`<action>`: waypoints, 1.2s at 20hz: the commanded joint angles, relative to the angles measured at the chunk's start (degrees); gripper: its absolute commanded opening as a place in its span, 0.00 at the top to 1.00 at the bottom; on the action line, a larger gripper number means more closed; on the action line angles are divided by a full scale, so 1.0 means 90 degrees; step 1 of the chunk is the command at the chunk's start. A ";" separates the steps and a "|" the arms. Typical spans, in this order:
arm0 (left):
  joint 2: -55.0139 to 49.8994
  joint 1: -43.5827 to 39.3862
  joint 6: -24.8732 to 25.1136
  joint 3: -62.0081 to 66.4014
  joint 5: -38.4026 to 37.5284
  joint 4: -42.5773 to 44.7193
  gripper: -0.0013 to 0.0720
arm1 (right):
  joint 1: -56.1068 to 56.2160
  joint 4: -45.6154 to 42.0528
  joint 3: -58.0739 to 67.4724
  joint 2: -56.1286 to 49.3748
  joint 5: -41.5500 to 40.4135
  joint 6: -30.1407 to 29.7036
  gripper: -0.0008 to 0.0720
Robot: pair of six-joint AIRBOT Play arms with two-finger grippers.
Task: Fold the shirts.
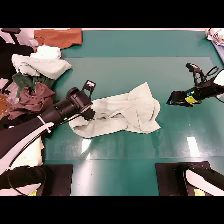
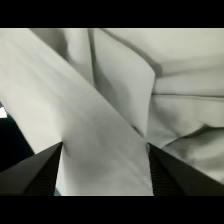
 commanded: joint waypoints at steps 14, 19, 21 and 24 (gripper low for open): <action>0.1651 -0.0005 -0.0532 -0.0109 -0.2067 0.0741 0.95 | -0.0058 0.0068 -0.0002 -0.0005 -0.0279 -0.0102 0.30; 0.2630 -0.0005 -0.1175 -0.0393 -0.2229 0.0413 0.95 | -0.0041 0.1010 -0.0002 -0.0260 -0.0250 -0.0447 0.30; 0.2628 -0.0005 -0.1183 -0.0520 -0.2072 0.0194 0.95 | 0.0070 0.1821 -0.0002 -0.0437 -0.0403 -0.0707 0.30; 0.2623 -0.0005 -0.1338 -0.0546 -0.1671 0.0240 0.95 | 0.0425 0.2555 -0.0002 -0.0789 -0.0512 -0.1061 0.30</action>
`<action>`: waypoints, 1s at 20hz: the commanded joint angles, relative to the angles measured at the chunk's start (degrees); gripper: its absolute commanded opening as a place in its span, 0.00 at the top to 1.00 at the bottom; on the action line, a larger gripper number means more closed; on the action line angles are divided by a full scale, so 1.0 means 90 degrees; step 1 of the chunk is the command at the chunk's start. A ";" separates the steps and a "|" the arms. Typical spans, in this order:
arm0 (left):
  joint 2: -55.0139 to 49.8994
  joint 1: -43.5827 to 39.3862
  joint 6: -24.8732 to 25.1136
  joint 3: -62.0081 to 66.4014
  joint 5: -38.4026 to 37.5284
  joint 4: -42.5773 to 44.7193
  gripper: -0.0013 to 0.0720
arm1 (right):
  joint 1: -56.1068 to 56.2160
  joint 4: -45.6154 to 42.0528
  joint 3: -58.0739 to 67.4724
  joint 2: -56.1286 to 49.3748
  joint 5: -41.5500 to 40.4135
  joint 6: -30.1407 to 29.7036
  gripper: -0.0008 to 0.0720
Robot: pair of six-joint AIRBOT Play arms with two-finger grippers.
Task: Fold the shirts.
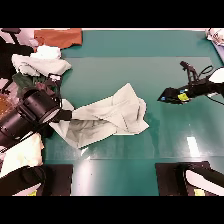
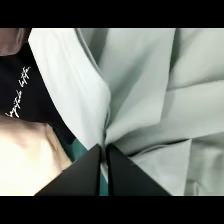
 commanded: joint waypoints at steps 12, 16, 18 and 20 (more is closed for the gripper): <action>0.0073 0.0000 0.0066 -0.0070 0.0272 0.0131 0.20 | 0.1532 0.1190 0.0000 -0.1542 -0.0571 -0.0559 0.30; 0.0002 0.0000 0.0209 -0.0202 0.0279 0.0102 0.20 | 0.1537 0.1906 0.0000 -0.1778 -0.0933 -0.0622 0.42; -0.0002 0.0090 0.0211 -0.0697 0.0306 -0.0005 0.20 | 0.1571 0.2115 0.0002 -0.1768 -0.1076 -0.0636 0.61; -0.0002 0.0296 0.0226 -0.1277 0.0323 -0.0170 0.20 | 0.1571 0.2188 0.0000 -0.1768 -0.1059 -0.0658 0.82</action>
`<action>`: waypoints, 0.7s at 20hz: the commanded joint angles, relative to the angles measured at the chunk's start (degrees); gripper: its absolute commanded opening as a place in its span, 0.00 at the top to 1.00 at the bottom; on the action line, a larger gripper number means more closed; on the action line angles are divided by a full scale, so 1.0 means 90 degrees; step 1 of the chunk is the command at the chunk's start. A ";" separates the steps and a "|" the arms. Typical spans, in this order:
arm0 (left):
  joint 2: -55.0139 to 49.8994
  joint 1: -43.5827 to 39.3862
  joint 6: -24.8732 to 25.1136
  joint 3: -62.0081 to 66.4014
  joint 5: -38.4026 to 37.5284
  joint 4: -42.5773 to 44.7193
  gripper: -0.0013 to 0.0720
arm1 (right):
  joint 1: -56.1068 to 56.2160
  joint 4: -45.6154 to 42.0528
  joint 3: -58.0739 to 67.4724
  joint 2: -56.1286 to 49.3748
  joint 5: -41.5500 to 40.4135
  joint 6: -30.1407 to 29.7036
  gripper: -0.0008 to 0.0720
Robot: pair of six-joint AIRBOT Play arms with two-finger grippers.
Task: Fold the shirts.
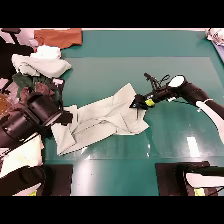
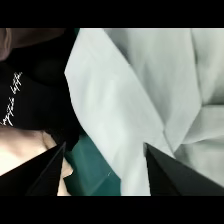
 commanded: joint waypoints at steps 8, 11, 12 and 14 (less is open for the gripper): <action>-0.0226 0.0595 -0.0262 -0.0850 0.1821 -0.1326 0.20 | 0.0153 0.0296 0.0000 -0.0039 -0.0061 -0.0046 0.96; -0.0461 0.0595 -0.0364 -0.0850 0.2011 -0.1440 0.20 | 0.0180 0.0296 0.0000 -0.0039 -0.0029 -0.0056 0.97; -0.0510 0.0595 -0.0364 -0.0855 0.1965 -0.1324 0.20 | 0.0175 0.0291 0.0000 -0.0039 -0.0015 -0.0056 0.97; -0.0629 0.0595 -0.0367 -0.0865 0.1610 -0.0957 0.24 | 0.0175 0.0289 0.0000 -0.0039 0.0046 -0.0056 0.96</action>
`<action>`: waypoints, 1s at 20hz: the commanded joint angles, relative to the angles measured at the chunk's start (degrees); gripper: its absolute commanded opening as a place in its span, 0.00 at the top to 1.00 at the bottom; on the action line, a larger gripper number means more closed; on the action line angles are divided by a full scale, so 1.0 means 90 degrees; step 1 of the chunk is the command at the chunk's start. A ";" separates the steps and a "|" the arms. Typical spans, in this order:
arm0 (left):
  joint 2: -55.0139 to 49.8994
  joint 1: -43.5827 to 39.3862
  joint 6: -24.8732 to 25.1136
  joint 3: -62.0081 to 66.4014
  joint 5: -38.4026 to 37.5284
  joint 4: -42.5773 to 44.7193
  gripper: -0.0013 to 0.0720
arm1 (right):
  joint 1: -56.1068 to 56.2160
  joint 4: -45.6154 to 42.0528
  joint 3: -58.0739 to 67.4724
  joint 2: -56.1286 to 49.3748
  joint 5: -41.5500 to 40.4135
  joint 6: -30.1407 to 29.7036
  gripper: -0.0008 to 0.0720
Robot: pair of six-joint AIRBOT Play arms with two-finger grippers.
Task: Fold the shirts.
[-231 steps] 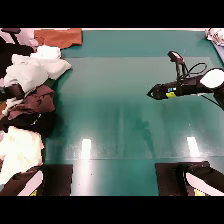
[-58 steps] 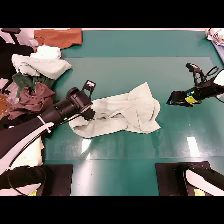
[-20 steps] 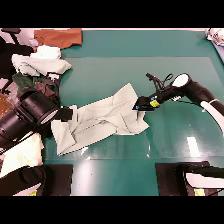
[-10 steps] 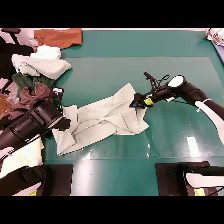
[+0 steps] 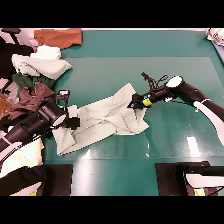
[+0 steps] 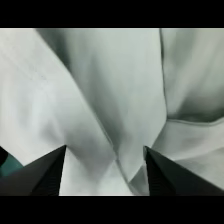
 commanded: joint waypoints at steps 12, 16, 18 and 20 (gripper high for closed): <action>-0.0194 0.0012 0.0850 0.1817 -0.1280 0.0376 0.95 | -0.0940 -0.0005 0.0007 0.1161 -0.0012 -0.0466 0.98; -0.0053 0.0012 0.0852 0.3082 -0.0279 -0.0138 0.95 | -0.1834 -0.0005 0.0007 0.2577 -0.0107 -0.0760 0.98; -0.0053 0.0012 0.0850 0.3453 -0.0029 -0.0308 0.95 | -0.2222 -0.0007 0.0007 0.3172 -0.0199 -0.0923 0.98; -0.0053 0.0012 0.0850 0.3679 0.0051 -0.0299 0.95 | -0.2613 -0.0007 0.0007 0.3606 -0.0408 -0.1059 0.98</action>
